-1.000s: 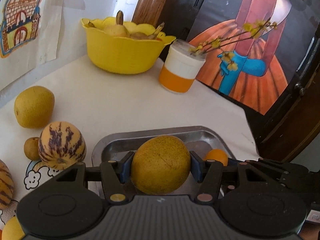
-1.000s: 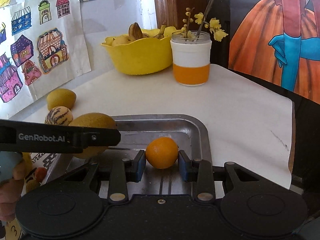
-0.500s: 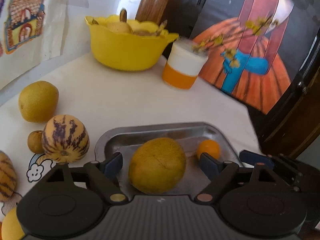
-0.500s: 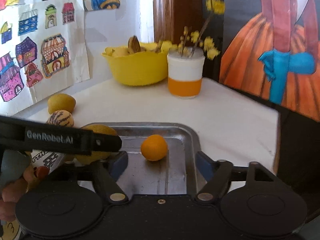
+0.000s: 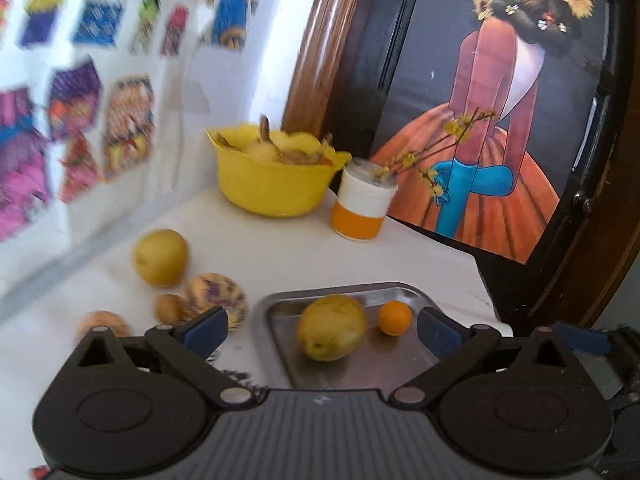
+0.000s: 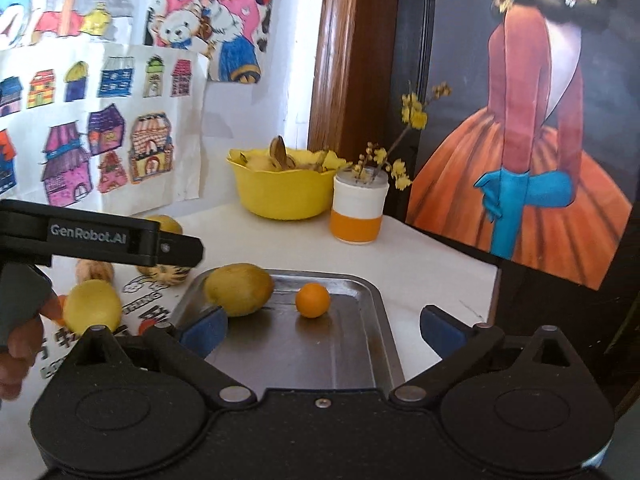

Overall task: Organize fruits
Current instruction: 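Carry both fruits onto the steel tray and open both tools, then lift both open tools away from the tray, then grasp a mandarin orange with the left tool while the right tool grasps the lemon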

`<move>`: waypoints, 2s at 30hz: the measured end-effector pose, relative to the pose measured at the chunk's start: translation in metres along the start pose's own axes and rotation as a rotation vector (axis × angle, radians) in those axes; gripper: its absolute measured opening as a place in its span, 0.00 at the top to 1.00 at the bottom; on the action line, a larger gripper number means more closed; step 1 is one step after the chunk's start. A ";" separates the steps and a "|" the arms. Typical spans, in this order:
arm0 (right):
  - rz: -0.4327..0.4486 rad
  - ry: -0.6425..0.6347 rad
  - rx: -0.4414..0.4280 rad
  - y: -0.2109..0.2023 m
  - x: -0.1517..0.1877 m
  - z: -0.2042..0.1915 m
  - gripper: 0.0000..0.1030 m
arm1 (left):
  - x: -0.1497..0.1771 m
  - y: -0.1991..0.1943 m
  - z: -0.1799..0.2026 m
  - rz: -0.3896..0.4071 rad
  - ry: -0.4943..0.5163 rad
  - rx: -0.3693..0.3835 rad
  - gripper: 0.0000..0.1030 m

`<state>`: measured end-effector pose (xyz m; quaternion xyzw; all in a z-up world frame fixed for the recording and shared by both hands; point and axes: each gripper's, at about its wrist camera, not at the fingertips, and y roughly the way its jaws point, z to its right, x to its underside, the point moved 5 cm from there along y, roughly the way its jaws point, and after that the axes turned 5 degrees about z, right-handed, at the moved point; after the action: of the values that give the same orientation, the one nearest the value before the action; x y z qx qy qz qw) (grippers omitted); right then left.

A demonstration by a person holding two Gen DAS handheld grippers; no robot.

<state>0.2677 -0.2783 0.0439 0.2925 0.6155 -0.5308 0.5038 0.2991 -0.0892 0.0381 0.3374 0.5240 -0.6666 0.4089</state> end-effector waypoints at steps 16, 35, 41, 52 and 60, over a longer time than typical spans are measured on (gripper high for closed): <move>-0.028 0.072 -0.060 -0.085 0.025 -0.062 0.01 | 0.044 -0.116 -0.040 0.013 0.017 -0.029 0.00; -0.162 0.114 -0.095 -0.100 0.064 -0.112 0.01 | 0.089 -0.157 -0.093 -0.080 0.064 -0.088 0.00; -0.173 0.023 -0.110 -0.085 0.064 -0.130 0.01 | 0.090 -0.150 -0.110 -0.106 0.056 -0.110 0.00; -0.151 -0.132 -0.171 -0.045 0.041 -0.153 0.01 | 0.075 -0.114 -0.133 -0.121 0.047 -0.133 0.00; -0.122 -0.183 -0.232 -0.014 0.017 -0.158 0.01 | 0.063 -0.079 -0.138 -0.164 0.153 -0.096 0.00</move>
<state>0.2008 -0.1348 0.0223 0.1448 0.6406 -0.5104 0.5551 0.2035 0.0421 -0.0149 0.3232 0.6108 -0.6444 0.3274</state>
